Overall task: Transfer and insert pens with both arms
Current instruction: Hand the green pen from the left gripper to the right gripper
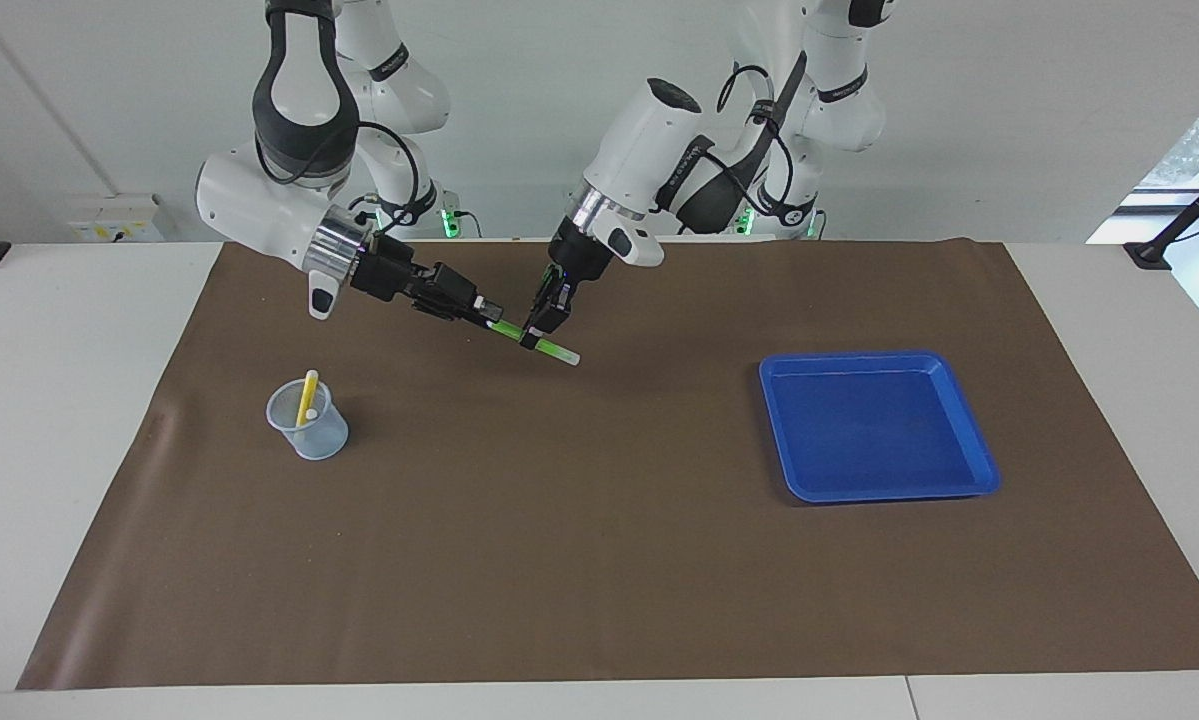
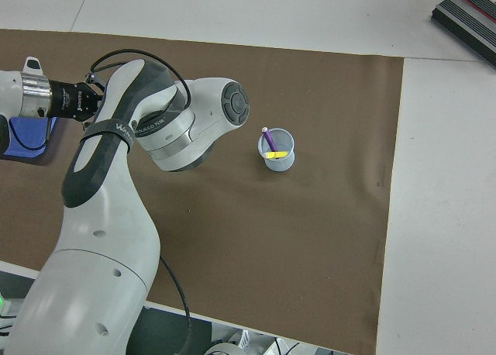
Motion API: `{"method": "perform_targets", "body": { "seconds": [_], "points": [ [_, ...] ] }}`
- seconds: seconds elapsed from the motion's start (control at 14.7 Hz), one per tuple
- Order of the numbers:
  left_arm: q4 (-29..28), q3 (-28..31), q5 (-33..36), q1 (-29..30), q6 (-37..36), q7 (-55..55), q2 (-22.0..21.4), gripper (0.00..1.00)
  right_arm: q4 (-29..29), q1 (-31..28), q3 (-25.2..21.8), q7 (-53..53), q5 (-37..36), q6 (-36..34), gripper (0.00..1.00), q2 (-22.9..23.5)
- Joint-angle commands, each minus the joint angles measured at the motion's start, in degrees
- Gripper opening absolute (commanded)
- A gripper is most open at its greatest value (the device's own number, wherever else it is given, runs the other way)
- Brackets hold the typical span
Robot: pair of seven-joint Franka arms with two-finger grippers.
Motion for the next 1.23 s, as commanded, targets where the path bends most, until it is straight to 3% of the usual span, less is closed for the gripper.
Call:
{"method": "perform_targets", "body": {
  "seconds": [0.0, 1.02, 1.16],
  "points": [
    [0.6, 0.9, -1.1, -1.2, 0.2, -0.3, 0.5, 0.0, -0.4, 0.8, 0.4, 1.2, 0.7, 1.9, 0.39, -0.4],
    [0.6, 0.9, -1.1, -1.3, -0.1, -0.2, 0.5, 0.0, -0.7, 0.5, 0.4, 0.6, 0.6, 3.7, 0.34, -0.1],
    [0.6, 0.9, -1.1, -1.3, 0.0, -0.2, 0.5, 0.0, -0.8, 0.5, 0.4, 0.3, 0.6, 3.6, 0.08, -0.1]
  ]
}}
